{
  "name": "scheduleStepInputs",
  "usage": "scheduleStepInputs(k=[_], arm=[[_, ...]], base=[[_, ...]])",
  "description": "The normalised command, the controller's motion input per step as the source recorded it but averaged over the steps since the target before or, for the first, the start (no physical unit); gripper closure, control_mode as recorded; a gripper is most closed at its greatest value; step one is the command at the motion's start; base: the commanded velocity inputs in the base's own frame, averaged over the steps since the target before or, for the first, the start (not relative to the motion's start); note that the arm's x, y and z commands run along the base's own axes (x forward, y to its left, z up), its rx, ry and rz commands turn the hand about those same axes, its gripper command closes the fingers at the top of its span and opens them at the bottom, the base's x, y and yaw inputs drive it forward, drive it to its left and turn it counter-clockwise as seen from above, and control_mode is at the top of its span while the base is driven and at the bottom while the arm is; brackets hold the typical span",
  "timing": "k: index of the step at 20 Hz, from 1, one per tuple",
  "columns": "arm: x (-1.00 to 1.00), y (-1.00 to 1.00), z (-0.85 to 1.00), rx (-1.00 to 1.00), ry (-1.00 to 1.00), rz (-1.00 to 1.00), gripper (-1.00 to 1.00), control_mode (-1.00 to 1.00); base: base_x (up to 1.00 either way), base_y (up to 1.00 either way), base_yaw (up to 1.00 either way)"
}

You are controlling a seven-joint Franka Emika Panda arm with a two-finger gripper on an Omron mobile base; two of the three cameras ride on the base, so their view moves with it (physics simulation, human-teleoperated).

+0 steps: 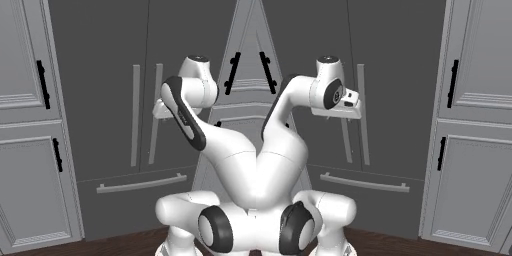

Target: Take the strawberry from the fridge and place it on top of the pancake, located on the dining counter.

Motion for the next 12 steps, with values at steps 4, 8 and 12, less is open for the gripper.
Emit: scheduleStepInputs(k=[4, 8, 12], arm=[[0.10, 0.03, -0.17, -0.05, -0.06, 0.00, -1.00, -1.00], [0.36, -0.05, -0.08, 0.02, -0.68, 0.05, -1.00, -1.00], [0.68, -0.15, -0.04, 0.05, -0.51, 0.02, -1.00, -1.00]], base=[[0.00, 0.00, 0.00], [0.00, 0.00, 0.00], [0.00, 0.00, 0.00]])
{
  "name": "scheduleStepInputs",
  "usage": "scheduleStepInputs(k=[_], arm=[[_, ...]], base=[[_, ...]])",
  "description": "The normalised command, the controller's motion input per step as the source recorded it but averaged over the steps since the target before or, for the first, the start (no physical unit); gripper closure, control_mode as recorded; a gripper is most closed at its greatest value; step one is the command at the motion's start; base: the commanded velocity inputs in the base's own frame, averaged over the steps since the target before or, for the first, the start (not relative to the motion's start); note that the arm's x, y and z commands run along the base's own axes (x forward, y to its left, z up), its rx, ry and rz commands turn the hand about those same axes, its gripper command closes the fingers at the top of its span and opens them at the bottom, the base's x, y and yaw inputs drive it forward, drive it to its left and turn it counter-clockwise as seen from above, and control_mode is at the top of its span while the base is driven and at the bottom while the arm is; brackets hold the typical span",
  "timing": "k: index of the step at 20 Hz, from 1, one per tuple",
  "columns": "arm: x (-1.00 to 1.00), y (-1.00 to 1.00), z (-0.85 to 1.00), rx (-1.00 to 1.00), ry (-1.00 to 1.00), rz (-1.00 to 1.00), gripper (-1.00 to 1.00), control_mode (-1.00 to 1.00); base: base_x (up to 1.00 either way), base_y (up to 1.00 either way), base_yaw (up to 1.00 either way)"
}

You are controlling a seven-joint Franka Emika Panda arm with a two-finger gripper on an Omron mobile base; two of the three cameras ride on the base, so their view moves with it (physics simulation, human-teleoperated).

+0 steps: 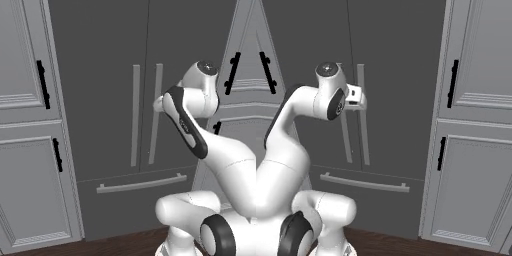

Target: Take the strawberry from the fridge and place it on top of the pancake, located on the dining counter.

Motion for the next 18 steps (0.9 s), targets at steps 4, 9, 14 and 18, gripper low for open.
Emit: scheduleStepInputs(k=[4, 9, 14, 18], arm=[[0.96, 0.00, -0.06, 0.00, -0.10, -0.11, -1.00, -1.00], [0.93, -0.06, -0.27, 0.00, -0.01, -0.02, -1.00, -1.00], [0.83, -0.04, -0.32, 0.00, -0.02, 0.00, -1.00, -1.00], [0.72, -0.05, -0.31, 0.00, 0.00, 0.00, -1.00, -1.00]], base=[[0.00, 0.00, 0.00], [0.00, 0.00, 0.00], [0.00, 0.00, 0.00], [0.00, 0.00, 0.00]])
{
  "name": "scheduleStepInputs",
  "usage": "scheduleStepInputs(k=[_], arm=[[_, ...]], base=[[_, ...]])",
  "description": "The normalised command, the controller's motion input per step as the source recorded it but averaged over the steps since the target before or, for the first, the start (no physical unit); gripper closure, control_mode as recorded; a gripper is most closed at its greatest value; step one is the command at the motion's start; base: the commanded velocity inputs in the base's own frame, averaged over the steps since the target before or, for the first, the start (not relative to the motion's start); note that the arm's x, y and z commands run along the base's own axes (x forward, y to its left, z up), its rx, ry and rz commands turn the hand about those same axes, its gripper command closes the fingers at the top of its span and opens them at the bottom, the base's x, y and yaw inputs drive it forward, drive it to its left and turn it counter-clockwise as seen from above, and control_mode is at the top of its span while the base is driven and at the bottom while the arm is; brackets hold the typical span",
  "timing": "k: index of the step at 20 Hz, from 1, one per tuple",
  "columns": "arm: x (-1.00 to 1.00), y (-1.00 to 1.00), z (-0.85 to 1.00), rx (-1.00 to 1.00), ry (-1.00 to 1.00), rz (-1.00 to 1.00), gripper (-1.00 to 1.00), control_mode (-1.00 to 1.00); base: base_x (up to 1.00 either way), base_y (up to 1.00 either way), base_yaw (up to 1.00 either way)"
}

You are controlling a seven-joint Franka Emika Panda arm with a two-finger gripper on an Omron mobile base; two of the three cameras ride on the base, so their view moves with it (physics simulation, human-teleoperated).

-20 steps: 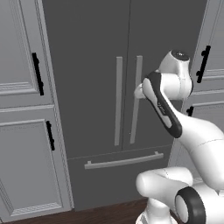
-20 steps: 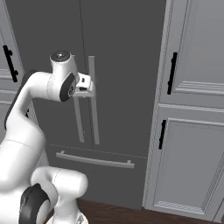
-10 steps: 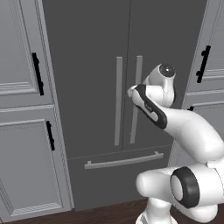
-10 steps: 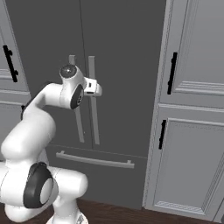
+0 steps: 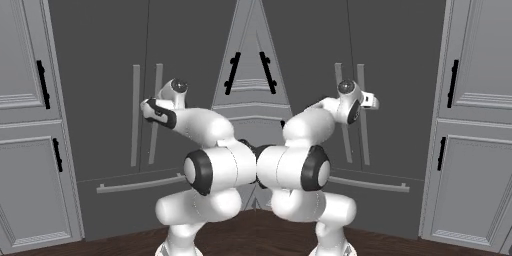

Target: Take the strawberry from the fridge and place it on top of the pancake, located on the dining counter.

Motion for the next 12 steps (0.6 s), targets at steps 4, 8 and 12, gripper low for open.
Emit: scheduleStepInputs(k=[4, 8, 12], arm=[[0.54, -0.07, -0.30, 0.00, -0.03, 0.00, -1.00, -1.00], [0.54, -0.06, -0.31, 0.00, -0.06, 0.00, -1.00, -1.00], [0.66, -0.01, -0.36, 0.00, -0.02, 0.00, -1.00, -1.00]], base=[[0.00, 0.00, 0.00], [0.00, 0.00, 0.00], [0.00, 0.00, 0.00]])
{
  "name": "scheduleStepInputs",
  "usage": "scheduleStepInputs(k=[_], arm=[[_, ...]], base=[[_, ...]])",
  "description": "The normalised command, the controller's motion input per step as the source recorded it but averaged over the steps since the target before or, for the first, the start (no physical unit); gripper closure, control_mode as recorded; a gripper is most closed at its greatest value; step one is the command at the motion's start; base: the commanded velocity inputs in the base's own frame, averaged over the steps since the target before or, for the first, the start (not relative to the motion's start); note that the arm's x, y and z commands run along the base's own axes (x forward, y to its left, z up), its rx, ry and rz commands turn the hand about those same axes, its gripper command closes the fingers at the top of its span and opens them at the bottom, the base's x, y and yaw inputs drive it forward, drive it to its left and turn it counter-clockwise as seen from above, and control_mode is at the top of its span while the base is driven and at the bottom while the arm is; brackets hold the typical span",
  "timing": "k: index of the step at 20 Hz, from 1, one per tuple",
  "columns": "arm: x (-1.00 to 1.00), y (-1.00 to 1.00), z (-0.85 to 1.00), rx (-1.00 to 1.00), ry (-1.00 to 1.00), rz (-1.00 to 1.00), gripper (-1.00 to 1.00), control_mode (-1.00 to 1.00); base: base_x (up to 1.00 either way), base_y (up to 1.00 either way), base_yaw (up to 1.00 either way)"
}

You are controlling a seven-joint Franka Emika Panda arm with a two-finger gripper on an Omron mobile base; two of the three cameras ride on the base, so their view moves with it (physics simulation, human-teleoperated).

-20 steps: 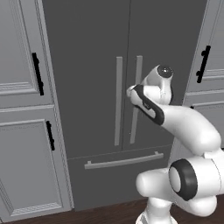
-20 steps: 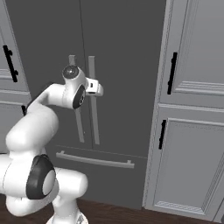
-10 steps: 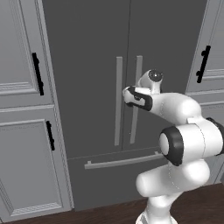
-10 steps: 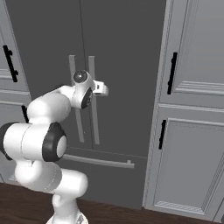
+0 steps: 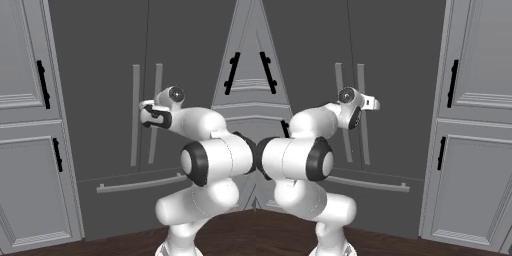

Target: Take the strawberry from the fridge and place it on top of the pancake, located on the dining counter.

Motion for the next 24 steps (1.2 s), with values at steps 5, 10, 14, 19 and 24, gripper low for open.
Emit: scheduleStepInputs(k=[5, 10, 14, 19, 24], arm=[[0.97, 0.00, -0.43, 0.00, 0.01, 0.00, 1.00, -1.00], [0.13, -0.28, -0.11, 0.00, 0.06, 0.06, 1.00, -1.00], [-0.88, -0.83, 0.00, 0.00, 0.00, 0.07, 1.00, -1.00], [-1.00, -1.00, 0.00, 0.07, -0.02, 0.00, 1.00, -1.00], [-0.86, -0.92, 0.00, 0.07, 0.00, 0.00, 1.00, -1.00]], base=[[0.00, 0.00, 0.00], [0.00, 0.00, 0.00], [0.00, 0.00, 0.00], [0.00, 0.00, 0.00], [0.00, 0.00, 0.00]])
